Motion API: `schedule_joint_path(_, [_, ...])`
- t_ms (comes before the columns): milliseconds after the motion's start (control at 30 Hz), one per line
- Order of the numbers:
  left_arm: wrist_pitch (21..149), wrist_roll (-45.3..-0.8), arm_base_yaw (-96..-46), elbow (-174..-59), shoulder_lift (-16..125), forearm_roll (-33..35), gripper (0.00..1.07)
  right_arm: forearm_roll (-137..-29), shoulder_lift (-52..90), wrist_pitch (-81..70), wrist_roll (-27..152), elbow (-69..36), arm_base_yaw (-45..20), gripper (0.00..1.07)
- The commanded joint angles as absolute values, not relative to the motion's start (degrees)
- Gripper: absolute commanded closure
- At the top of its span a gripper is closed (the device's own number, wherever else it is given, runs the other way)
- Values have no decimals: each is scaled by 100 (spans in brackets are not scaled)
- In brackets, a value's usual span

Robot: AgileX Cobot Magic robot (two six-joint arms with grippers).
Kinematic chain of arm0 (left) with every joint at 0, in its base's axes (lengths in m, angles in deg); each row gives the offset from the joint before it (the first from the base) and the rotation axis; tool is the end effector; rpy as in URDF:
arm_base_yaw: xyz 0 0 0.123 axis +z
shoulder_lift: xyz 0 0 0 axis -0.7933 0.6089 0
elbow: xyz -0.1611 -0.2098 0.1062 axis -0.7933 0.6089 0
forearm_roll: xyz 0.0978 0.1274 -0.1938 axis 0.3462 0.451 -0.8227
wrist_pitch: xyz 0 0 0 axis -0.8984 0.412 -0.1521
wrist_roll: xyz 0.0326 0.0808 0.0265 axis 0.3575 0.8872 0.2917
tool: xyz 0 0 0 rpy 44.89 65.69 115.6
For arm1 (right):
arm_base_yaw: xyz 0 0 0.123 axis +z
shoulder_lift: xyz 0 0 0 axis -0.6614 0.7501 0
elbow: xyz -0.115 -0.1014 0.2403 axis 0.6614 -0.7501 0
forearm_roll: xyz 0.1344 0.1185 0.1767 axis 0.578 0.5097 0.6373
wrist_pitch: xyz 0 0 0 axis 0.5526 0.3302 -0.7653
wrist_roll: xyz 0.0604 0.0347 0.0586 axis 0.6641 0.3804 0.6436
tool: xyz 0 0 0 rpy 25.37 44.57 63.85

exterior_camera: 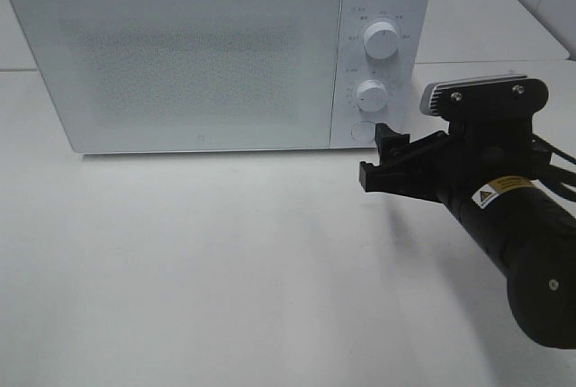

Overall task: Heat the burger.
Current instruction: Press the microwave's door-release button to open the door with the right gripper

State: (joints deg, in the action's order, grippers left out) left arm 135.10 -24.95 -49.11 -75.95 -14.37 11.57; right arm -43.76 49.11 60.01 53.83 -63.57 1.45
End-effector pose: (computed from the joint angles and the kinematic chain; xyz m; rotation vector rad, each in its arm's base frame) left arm -0.0081 -0.0060 0.2812 -0.0219 2.0336 -0.0246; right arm 0.2181 0.1288 0.1504 -0.1289 1.7010 0.0454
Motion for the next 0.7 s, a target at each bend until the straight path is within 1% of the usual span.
schedule_joint_path(33, [13487, -2500, -4911, -7589, -1483, 1174, 6, -4170, 5043, 6173, 5331, -6220, 329, 31])
schedule_joint_path(233, [13487, -2500, -4911, -7589, -1483, 1174, 6, -4004, 5244, 6144, 5331, -6076, 615, 31])
schedule_joint_path(433, [13487, -2500, -4911, -7589, -1483, 1174, 6, -4021, 5255, 6081, 5543, -6065, 621, 32])
schedule_joint_path(633, [13487, -2500, -4911, -7589, -1483, 1174, 6, -4021, 5255, 6053, 6523, -6065, 621, 36])
schedule_joint_path(667, [13487, -2500, -4911, -7589, -1483, 1174, 6, -4021, 5255, 6053, 7022, -6065, 621, 38])
schedule_joint_path(700, [13487, -2500, -4911, -7589, -1483, 1174, 6, -4021, 5255, 6053, 7022, -6065, 621, 38])
